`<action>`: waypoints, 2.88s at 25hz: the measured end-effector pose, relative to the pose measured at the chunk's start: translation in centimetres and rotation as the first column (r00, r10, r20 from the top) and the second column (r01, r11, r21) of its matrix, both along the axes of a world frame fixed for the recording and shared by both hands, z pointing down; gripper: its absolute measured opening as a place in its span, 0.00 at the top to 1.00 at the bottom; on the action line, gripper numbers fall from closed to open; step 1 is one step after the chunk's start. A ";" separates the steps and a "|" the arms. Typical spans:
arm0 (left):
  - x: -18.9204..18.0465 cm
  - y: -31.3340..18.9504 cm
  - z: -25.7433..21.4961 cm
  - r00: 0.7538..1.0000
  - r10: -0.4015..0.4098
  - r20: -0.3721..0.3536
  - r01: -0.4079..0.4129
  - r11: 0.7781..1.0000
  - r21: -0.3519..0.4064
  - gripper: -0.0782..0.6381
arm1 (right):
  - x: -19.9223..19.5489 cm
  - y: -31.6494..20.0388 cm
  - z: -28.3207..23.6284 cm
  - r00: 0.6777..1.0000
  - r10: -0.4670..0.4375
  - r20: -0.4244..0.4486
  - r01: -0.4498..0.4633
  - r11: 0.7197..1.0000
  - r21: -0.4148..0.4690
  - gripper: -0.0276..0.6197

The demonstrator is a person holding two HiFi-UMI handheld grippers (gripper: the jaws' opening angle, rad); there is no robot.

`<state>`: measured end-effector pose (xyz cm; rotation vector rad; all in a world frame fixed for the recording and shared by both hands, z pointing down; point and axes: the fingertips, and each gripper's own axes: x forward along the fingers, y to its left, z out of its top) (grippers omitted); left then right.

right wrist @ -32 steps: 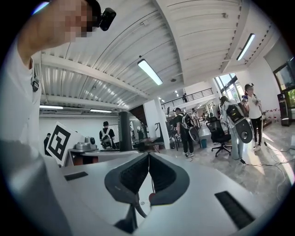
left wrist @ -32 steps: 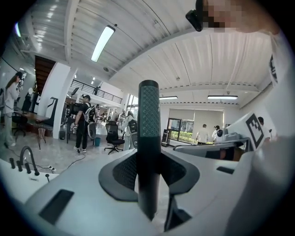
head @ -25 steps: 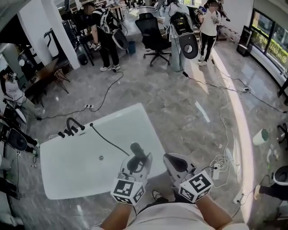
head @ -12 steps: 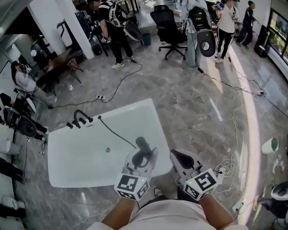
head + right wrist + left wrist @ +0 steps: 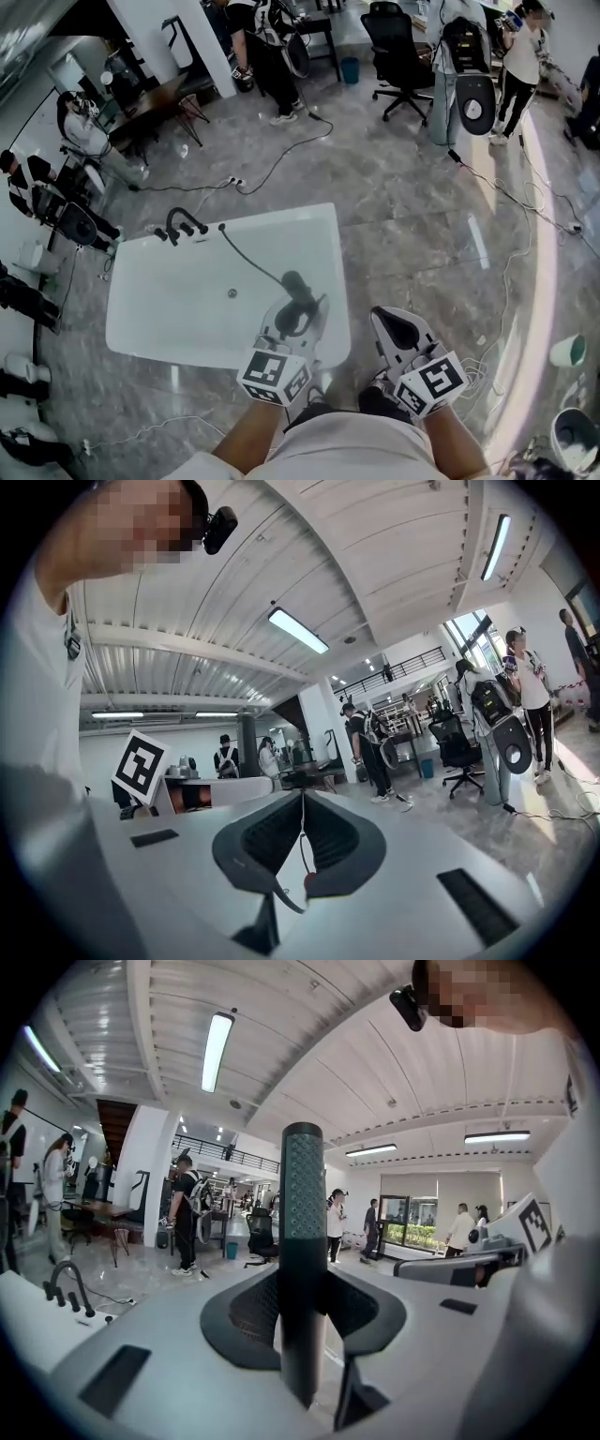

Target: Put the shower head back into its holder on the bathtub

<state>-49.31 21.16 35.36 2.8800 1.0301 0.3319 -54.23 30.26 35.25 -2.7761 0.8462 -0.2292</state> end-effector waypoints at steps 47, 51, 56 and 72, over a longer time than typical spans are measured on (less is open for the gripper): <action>28.8 8.5 0.3 0.973 -0.227 -0.031 0.228 0.974 0.015 0.72 | 32.0 7.8 0.8 0.969 -0.247 -0.014 0.247 0.969 -0.032 0.93; 32.5 9.6 1.0 0.961 -0.274 -0.028 0.274 0.961 0.023 0.72 | 36.1 8.7 1.6 0.954 -0.300 -0.012 0.299 0.954 -0.019 0.93; 37.3 10.8 0.9 0.932 -0.363 -0.011 0.363 0.931 0.037 0.72 | 42.0 10.0 1.7 0.919 -0.393 0.001 0.393 0.919 -0.003 0.93; 48.5 14.7 0.3 0.823 -0.567 -0.026 0.567 0.821 0.060 0.72 | 55.8 15.0 3.3 0.822 -0.568 0.031 0.567 0.823 0.034 0.93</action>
